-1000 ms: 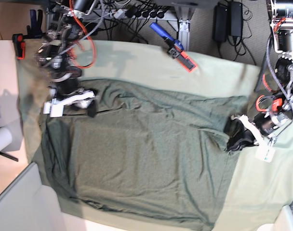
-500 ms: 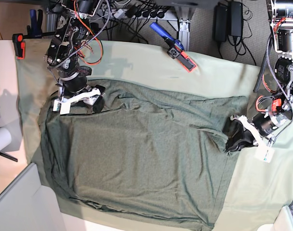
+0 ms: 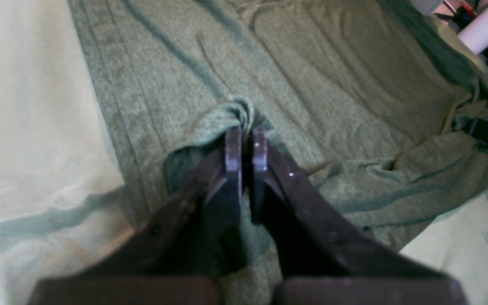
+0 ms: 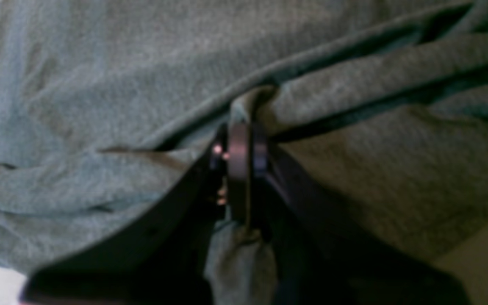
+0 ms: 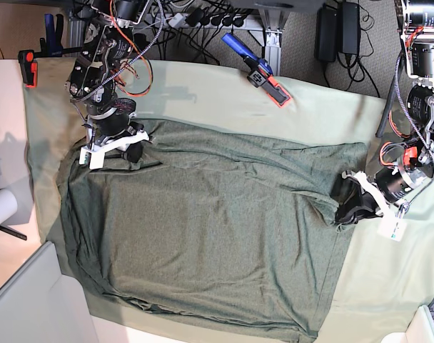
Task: Fold the T-shirt properly
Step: 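Lift and drag the grasped collar edge across the shirt with both grippers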
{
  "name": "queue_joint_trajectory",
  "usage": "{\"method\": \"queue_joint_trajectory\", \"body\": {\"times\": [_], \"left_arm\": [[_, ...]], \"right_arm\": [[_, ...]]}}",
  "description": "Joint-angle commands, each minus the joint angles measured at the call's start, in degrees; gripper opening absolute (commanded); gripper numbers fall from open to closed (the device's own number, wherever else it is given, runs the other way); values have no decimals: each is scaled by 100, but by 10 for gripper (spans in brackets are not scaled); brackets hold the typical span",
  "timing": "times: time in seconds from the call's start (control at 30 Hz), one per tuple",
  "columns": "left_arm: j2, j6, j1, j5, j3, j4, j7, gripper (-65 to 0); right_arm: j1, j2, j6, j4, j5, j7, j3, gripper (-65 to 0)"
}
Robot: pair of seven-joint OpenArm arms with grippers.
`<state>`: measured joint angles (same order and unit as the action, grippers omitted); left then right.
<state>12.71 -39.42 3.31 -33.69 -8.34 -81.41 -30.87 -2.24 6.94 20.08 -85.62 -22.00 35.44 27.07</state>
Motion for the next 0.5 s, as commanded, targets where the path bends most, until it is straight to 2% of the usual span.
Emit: {"method": "queue_joint_trajectory", "body": {"times": [0.0, 0.17, 0.3, 0.47], "left_arm": [[50, -58, 94, -133, -24, -98, 101, -650], [50, -58, 81, -446, -26, -114, -306, -650], [50, -58, -11, -511, -26, -114, -326, -650], [44, -58, -59, -507, -26, -114, -313, -650]], "right_arm": [[63, 66, 74, -131, -50, -90, 103, -650], [59, 68, 74, -463, -116, 11, 592, -650], [63, 125, 79, -861, -463, 170, 975, -650], [81, 297, 76, -901, -409, 52, 1014, -650]]}}
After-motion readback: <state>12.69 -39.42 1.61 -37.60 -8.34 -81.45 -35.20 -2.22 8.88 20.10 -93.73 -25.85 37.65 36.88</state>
